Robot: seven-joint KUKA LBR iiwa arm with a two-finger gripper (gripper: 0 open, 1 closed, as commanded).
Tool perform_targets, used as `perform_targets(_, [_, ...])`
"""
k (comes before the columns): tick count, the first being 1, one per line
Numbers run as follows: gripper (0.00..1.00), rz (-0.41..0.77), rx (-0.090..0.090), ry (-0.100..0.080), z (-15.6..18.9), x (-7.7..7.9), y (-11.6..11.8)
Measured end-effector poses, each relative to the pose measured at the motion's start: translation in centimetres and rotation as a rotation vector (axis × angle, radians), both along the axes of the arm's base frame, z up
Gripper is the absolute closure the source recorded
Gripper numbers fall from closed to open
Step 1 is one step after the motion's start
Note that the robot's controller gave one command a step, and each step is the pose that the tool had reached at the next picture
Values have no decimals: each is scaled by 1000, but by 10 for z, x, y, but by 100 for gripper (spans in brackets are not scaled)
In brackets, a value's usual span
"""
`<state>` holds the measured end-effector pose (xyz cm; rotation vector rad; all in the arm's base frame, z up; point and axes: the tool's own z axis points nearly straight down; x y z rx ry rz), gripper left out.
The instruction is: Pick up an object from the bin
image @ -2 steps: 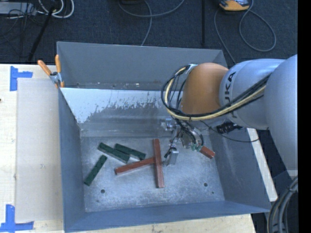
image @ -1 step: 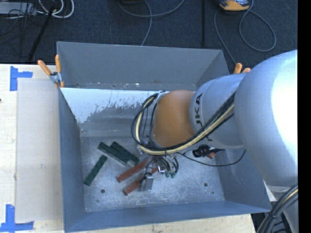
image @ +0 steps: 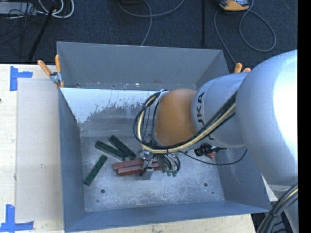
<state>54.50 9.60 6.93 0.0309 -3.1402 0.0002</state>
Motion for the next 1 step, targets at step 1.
perform_targets(1, [100, 37, 1, -10, 161, 1, 0])
